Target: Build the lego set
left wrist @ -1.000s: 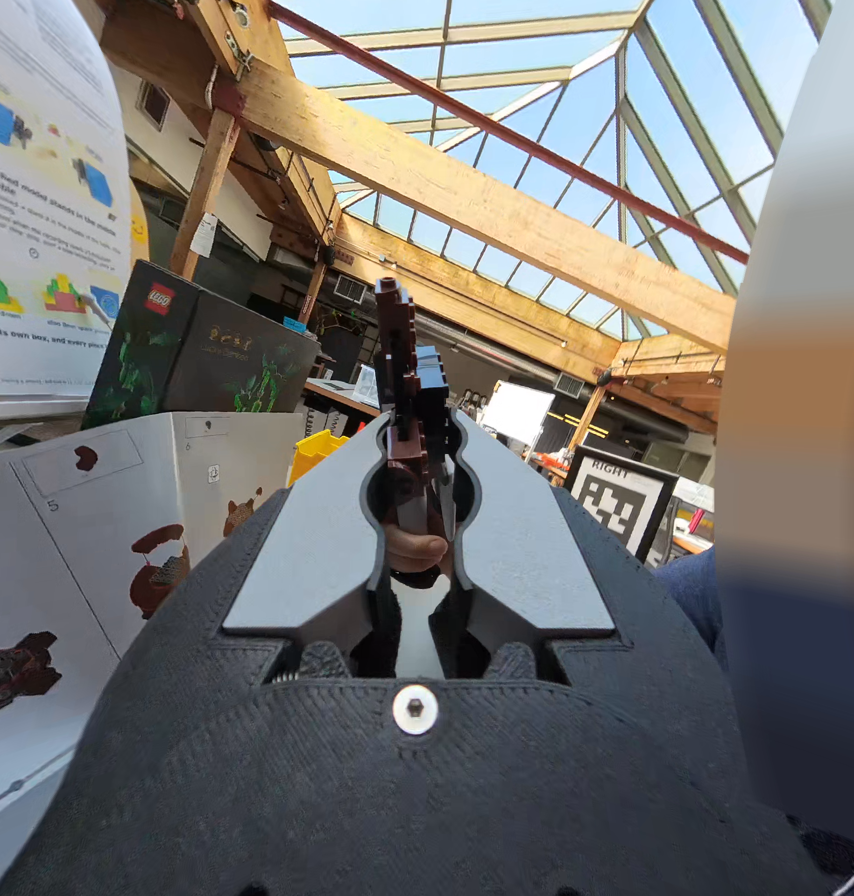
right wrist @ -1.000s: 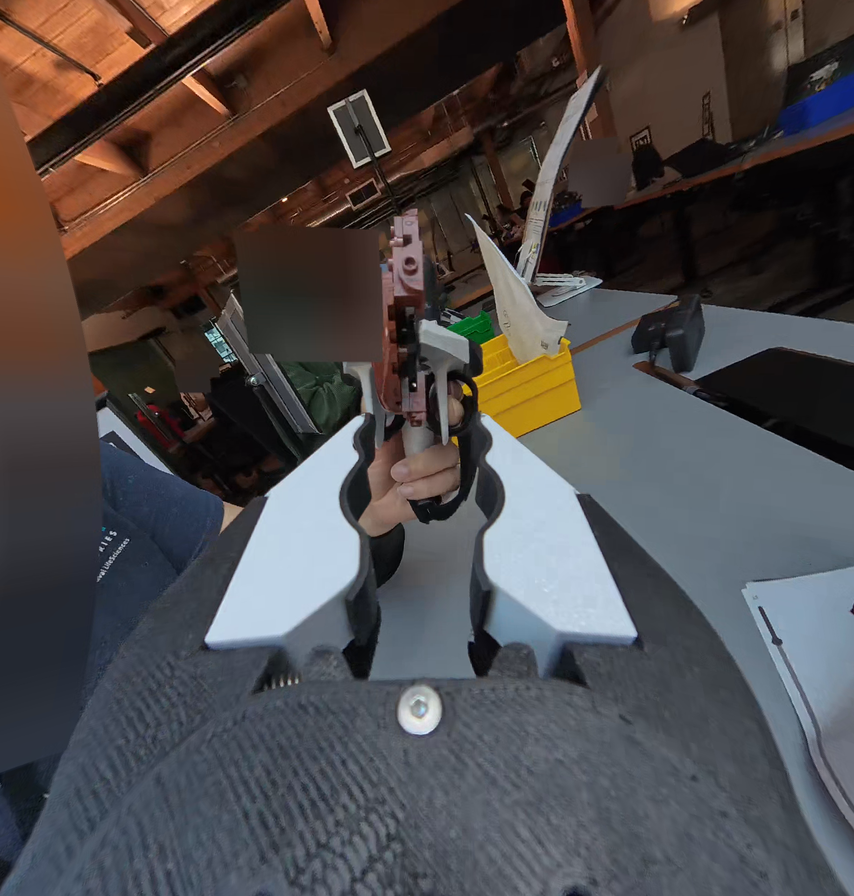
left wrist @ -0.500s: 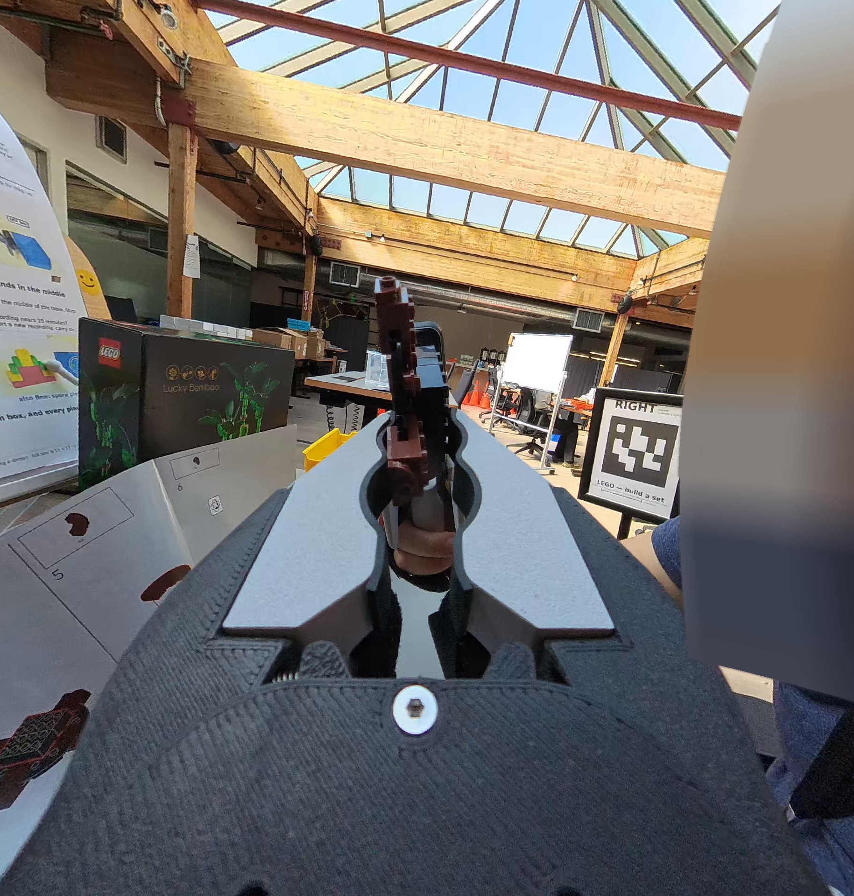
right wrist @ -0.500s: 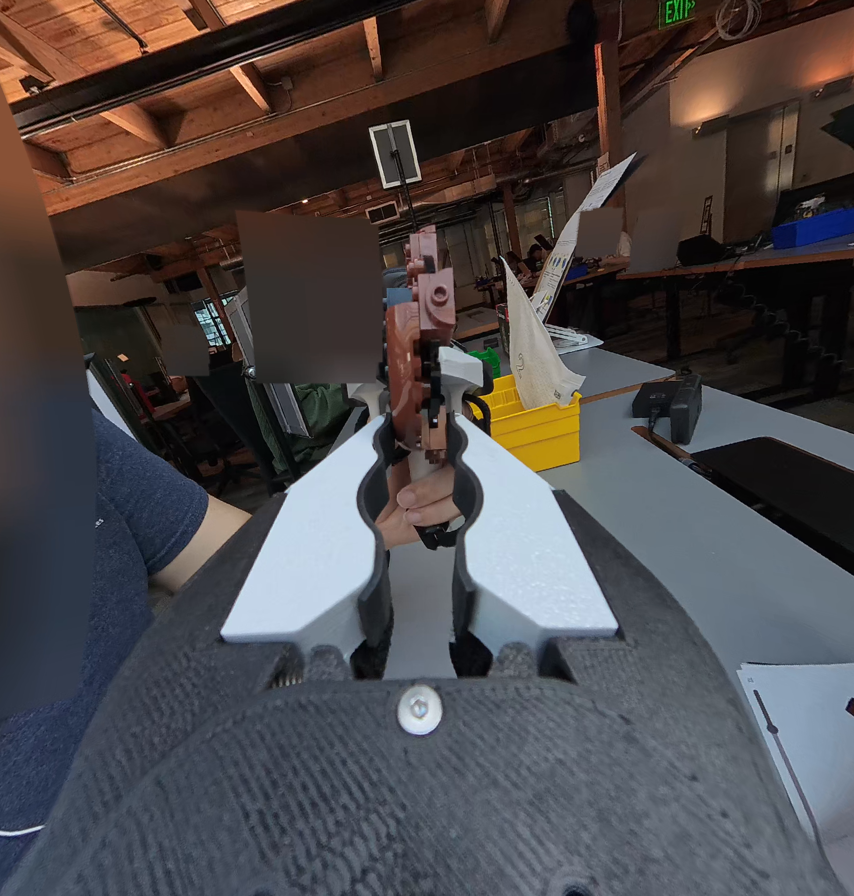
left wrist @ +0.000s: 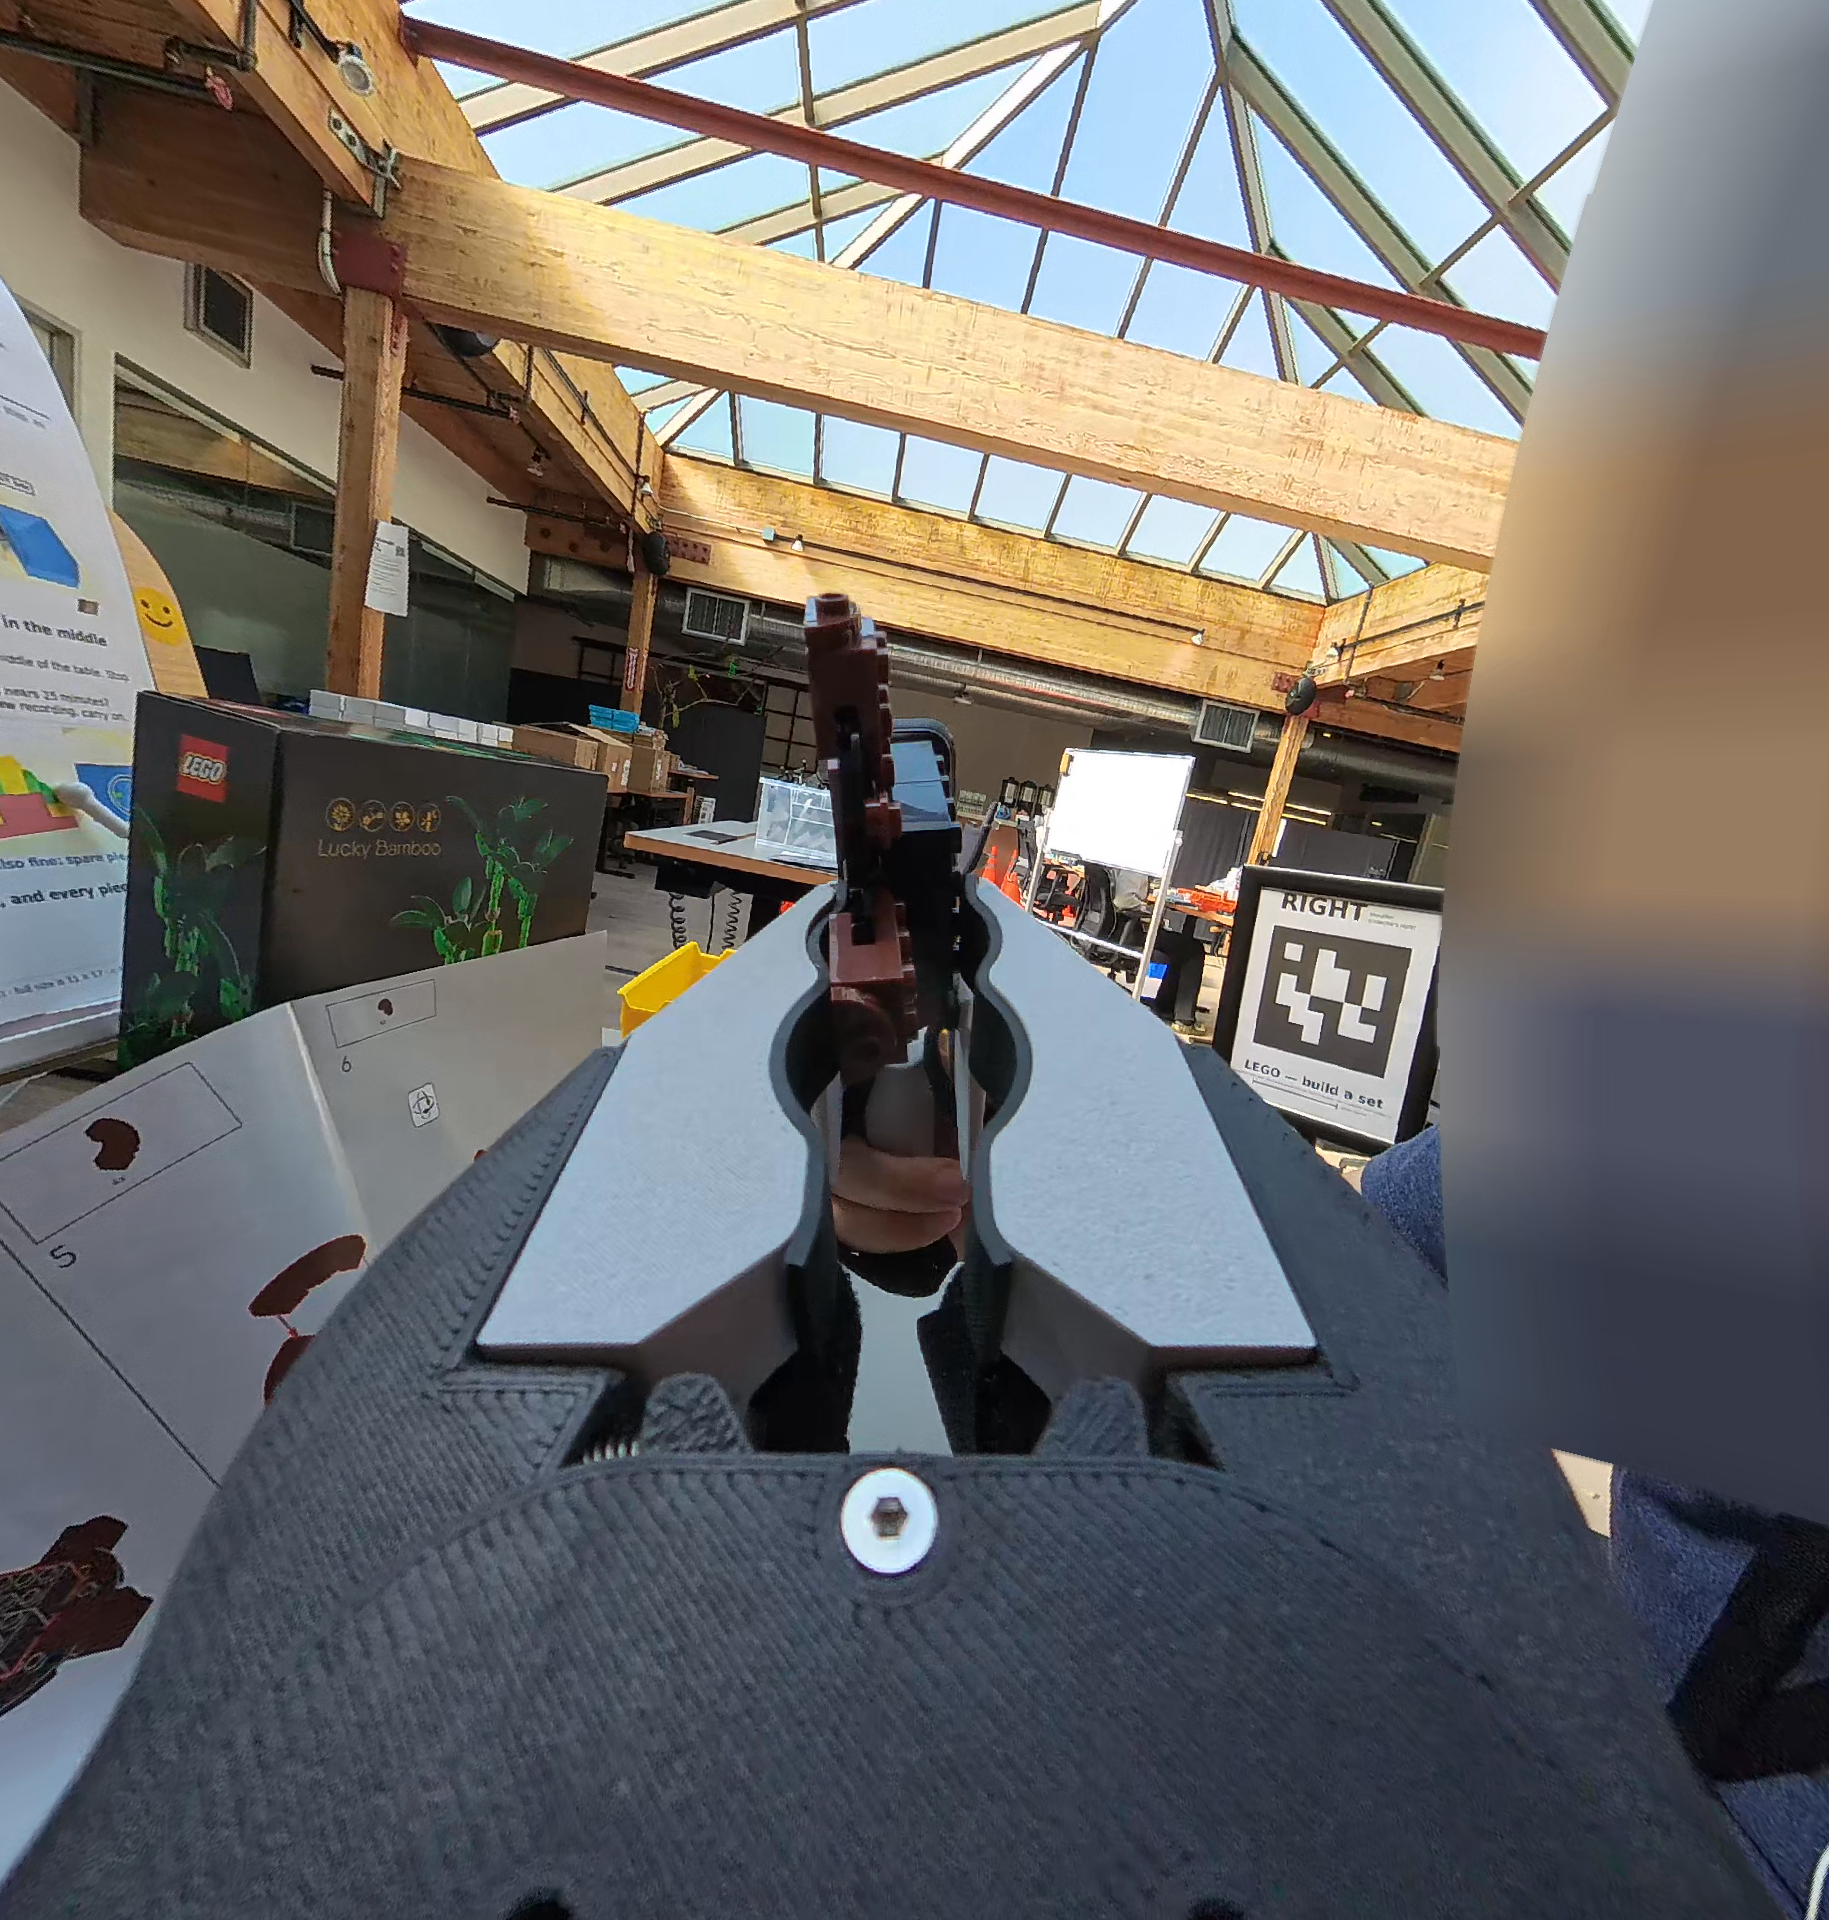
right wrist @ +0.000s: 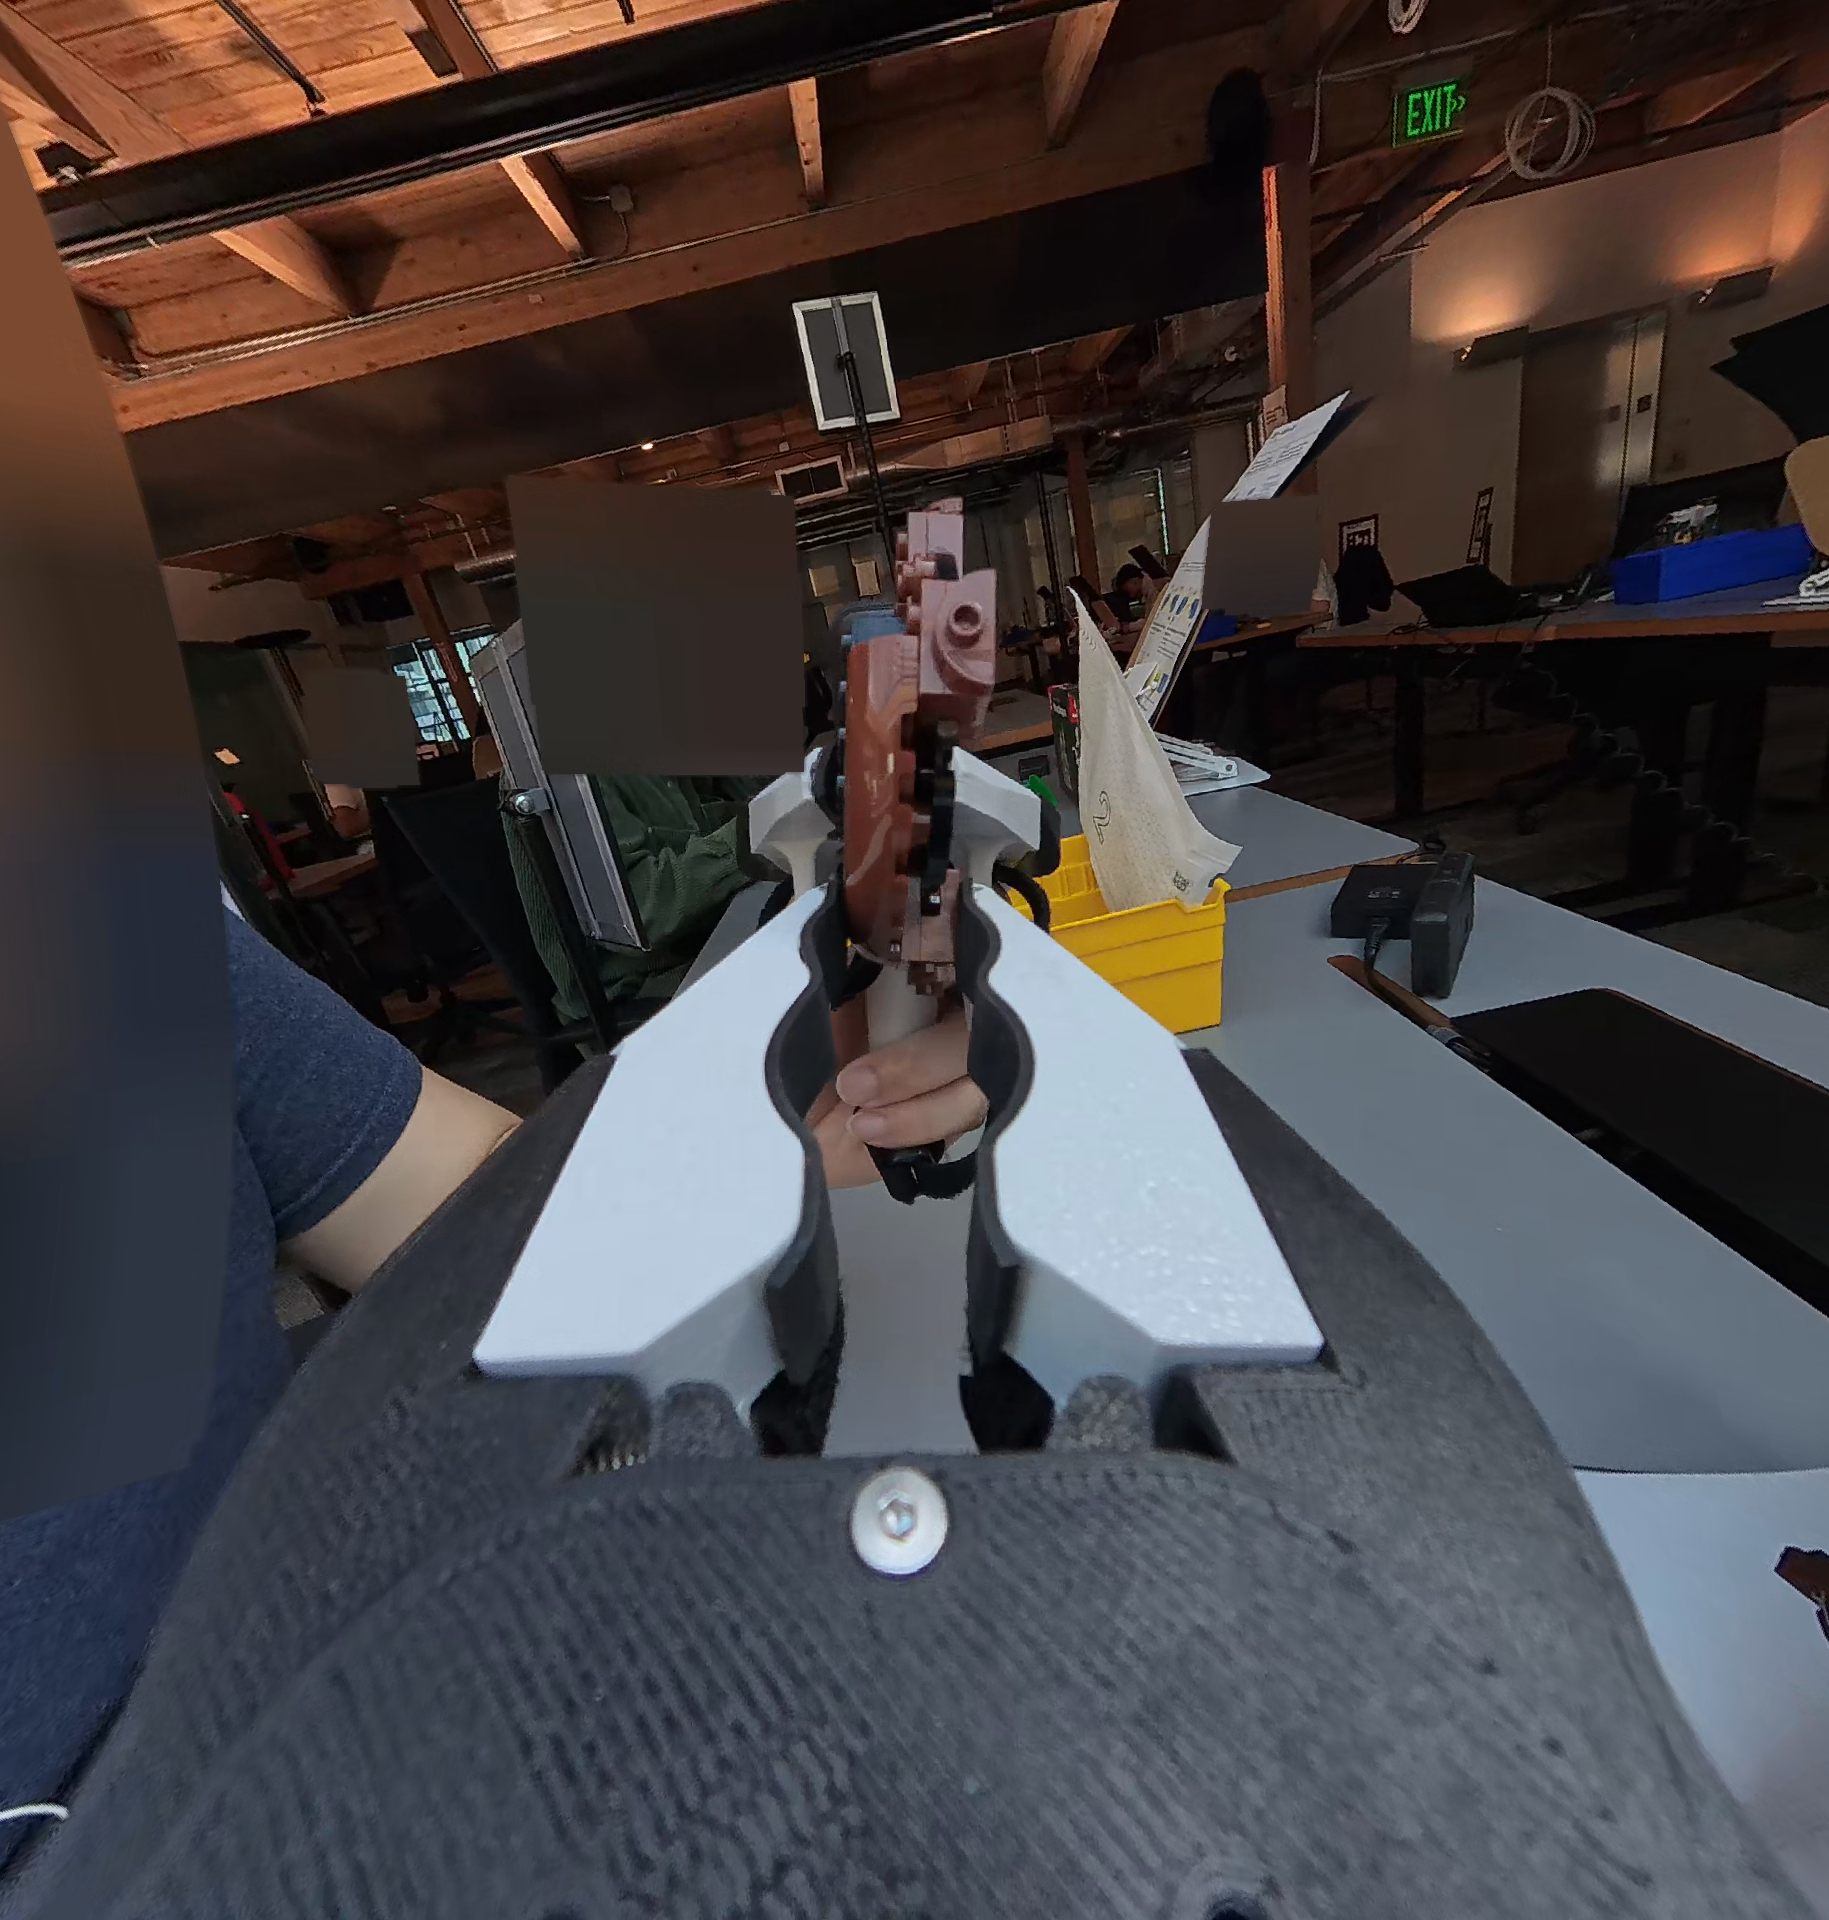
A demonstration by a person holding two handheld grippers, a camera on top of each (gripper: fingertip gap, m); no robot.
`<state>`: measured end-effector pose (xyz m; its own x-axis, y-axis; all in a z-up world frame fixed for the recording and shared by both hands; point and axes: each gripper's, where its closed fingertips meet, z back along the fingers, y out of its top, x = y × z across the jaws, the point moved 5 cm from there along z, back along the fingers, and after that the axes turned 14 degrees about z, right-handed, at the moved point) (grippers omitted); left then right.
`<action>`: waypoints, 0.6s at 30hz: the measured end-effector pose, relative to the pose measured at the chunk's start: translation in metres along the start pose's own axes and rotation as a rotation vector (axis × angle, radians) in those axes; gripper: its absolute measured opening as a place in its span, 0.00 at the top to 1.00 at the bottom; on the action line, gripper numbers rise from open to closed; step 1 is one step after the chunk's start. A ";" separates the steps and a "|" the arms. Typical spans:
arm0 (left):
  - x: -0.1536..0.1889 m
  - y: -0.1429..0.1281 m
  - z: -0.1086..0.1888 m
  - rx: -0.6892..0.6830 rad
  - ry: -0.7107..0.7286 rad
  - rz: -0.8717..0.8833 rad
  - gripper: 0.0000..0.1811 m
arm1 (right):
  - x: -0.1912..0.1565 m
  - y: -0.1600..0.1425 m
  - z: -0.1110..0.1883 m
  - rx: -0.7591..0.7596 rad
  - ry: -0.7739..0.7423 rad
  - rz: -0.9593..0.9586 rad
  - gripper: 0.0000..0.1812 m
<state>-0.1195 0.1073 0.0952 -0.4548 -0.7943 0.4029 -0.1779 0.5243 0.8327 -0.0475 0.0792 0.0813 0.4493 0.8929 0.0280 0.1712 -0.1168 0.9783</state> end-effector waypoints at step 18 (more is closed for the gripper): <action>0.001 0.006 0.003 0.080 0.043 -0.020 0.90 | 0.006 0.007 0.004 0.110 -0.029 -0.131 0.90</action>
<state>-0.1238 0.1109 0.0996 -0.4129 -0.8164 0.4038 -0.2563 0.5296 0.8086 -0.0400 0.0815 0.0869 0.4414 0.8911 -0.1056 0.3242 -0.0486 0.9447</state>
